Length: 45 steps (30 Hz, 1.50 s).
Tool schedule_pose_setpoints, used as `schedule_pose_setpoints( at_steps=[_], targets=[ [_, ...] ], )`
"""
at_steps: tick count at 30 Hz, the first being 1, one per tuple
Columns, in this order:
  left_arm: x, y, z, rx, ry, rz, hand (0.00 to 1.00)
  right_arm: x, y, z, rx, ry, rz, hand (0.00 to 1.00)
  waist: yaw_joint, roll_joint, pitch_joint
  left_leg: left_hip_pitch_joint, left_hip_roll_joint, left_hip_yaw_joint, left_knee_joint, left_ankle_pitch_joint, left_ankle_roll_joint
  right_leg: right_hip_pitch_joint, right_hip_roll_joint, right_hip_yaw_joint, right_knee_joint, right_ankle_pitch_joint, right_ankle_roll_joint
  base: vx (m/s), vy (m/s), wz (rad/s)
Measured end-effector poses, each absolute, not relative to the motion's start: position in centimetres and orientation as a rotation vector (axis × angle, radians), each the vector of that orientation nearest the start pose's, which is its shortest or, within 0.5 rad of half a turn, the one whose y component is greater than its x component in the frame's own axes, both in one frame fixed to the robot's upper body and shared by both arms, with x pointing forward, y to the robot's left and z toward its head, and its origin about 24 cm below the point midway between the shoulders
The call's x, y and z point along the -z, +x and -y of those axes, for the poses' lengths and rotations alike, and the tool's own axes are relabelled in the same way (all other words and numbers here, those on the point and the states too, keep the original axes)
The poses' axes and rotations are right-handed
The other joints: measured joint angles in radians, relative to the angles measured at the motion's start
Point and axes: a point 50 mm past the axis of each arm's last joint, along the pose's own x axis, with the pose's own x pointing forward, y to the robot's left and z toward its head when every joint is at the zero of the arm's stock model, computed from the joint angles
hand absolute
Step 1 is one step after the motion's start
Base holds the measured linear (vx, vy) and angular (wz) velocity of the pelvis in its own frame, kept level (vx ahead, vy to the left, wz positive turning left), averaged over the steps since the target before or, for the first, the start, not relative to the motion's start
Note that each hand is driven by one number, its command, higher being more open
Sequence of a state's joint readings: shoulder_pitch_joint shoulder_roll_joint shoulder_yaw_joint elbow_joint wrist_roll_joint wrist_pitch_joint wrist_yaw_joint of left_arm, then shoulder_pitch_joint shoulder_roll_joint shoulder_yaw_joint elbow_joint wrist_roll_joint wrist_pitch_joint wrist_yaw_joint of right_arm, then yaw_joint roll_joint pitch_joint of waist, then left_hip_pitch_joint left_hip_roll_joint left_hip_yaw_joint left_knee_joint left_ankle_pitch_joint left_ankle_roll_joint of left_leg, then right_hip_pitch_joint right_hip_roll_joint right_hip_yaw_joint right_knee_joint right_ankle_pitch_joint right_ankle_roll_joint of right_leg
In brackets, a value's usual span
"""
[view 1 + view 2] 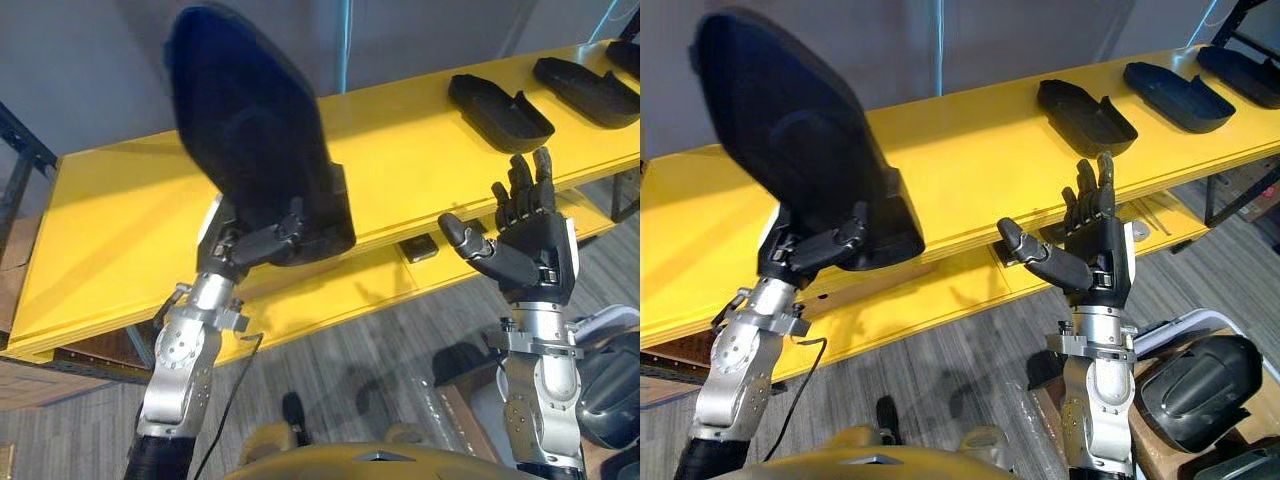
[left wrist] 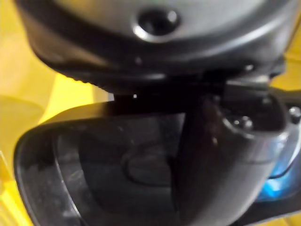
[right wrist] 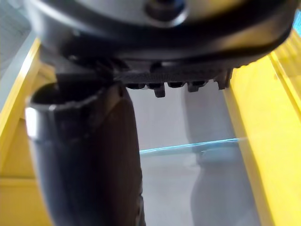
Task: Walk over and take three plastic housings, then place them on the shelf
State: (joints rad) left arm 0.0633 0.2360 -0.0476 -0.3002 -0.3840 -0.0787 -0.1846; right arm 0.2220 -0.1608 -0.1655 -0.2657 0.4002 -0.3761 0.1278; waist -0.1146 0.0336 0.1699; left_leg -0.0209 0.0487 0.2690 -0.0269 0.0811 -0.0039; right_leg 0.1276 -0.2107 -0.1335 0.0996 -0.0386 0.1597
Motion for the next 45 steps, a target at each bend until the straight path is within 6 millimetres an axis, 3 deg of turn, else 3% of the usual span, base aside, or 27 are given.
schedule_pose_setpoints(
  at_steps=[4,6,11,15,19,26,34,38,45],
  targets=[
    [-9.8,25.1,-16.4,0.282,-0.115,0.192,0.00,-9.4,19.7,21.6,0.021,0.147,0.426,1.00,-0.006,0.018,-0.011,0.047,-0.006,0.068,-0.062,0.030,-0.004,-0.010,-0.006,0.011,-0.009,-0.019,-0.024,-0.06,0.008,-0.40],
    [-9.1,25.9,-17.0,0.248,-0.091,0.134,0.00,-9.0,19.5,21.2,-0.008,0.152,0.407,1.00,-0.014,0.020,-0.012,0.044,-0.007,0.094,-0.062,0.036,-0.008,-0.023,-0.011,0.021,-0.019,-0.037,-0.013,-0.08,-0.025,-0.44],
    [-5.6,28.8,-18.9,0.114,-0.135,-0.073,0.00,-6.9,18.9,21.0,-0.056,0.246,0.291,1.00,-0.079,0.064,-0.033,0.045,0.011,0.118,-0.063,0.056,-0.022,-0.046,0.010,0.044,-0.004,-0.040,-0.006,-0.03,-0.027,-0.19],
    [-6.7,31.7,-20.1,0.064,-0.161,-0.085,0.00,-5.7,18.6,20.2,-0.163,0.292,0.201,1.00,-0.091,0.069,-0.035,0.042,0.031,0.152,-0.063,0.071,-0.022,-0.090,0.028,0.087,0.029,-0.043,-0.011,-0.03,-0.020,-0.27],
    [-8.0,33.8,-22.0,-0.044,-0.168,-0.095,0.00,-5.0,18.6,18.0,-0.326,0.310,0.139,1.00,-0.129,0.083,-0.033,0.032,0.037,0.169,-0.063,0.076,-0.022,-0.127,0.035,0.118,0.051,-0.044,-0.013,-0.03,-0.003,-0.17],
    [-7.7,34.5,-23.3,-0.158,-0.263,-0.141,0.00,-4.0,18.0,15.8,-0.443,0.344,0.053,1.00,-0.160,0.103,-0.023,0.023,0.039,0.195,-0.062,0.076,-0.022,-0.157,0.038,0.143,0.064,-0.043,-0.010,0.00,0.002,-0.09],
    [-9.3,35.5,-22.9,-0.207,-0.410,-0.132,0.00,-3.5,17.6,14.2,-0.507,0.372,0.016,1.00,-0.166,0.110,0.021,0.000,0.040,0.210,-0.062,0.087,-0.015,-0.200,0.039,0.161,0.094,-0.042,-0.009,0.00,-0.002,-0.03],
    [-10.1,35.6,-23.4,-0.224,-0.469,-0.095,0.00,-4.3,17.6,13.8,-0.530,0.365,0.047,1.00,-0.162,0.104,0.061,-0.008,0.046,0.218,-0.062,0.082,-0.022,-0.219,0.039,0.166,0.112,-0.042,-0.008,-0.01,0.001,-0.01],
    [-12.3,35.8,-23.4,-0.230,-0.514,0.036,0.00,-9.3,18.5,12.4,-0.650,0.318,0.262,1.00,-0.152,0.095,0.124,-0.045,0.053,0.258,-0.062,0.084,-0.026,-0.275,0.034,0.166,0.146,-0.042,-0.005,-0.02,-0.003,0.03]
  ],
)
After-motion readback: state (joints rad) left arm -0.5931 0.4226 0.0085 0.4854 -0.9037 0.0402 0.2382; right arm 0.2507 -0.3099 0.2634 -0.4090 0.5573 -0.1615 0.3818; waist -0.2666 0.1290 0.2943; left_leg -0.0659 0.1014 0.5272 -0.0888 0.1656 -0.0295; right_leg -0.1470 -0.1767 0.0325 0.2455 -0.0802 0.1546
